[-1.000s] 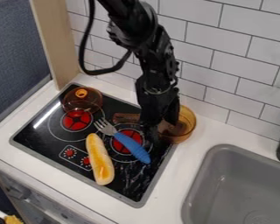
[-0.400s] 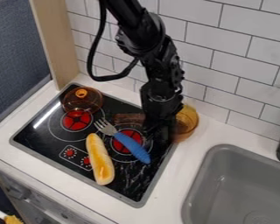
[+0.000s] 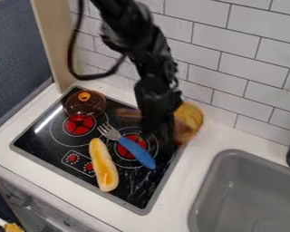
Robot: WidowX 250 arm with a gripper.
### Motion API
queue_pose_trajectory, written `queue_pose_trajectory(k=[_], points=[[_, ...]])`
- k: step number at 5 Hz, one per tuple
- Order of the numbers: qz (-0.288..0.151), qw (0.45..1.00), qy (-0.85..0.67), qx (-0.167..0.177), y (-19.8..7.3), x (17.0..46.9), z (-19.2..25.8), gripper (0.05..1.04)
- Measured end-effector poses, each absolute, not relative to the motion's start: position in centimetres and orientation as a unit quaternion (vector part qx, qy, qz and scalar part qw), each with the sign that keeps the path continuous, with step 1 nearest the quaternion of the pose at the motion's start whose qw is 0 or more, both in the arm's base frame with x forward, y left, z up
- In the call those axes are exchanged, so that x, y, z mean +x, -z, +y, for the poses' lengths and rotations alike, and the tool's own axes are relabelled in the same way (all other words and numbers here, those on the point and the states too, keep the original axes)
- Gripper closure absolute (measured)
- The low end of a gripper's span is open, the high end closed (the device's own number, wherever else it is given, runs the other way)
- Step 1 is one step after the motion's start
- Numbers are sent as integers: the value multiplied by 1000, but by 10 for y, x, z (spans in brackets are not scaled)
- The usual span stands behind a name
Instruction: Get the orange pan and put it on the left burner
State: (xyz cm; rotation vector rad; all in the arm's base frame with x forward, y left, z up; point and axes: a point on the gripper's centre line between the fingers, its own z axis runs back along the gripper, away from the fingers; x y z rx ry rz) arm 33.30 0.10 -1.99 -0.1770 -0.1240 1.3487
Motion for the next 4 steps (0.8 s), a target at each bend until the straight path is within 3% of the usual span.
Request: queue_pose_trajectory(k=[1, 2, 4], points=[[-82, 774, -618, -108, -3, 327, 20, 1009], [-89, 780, -611, -106, -27, 318, 51, 1009], [-69, 763, -638, -76, -32, 276, 124, 1009]])
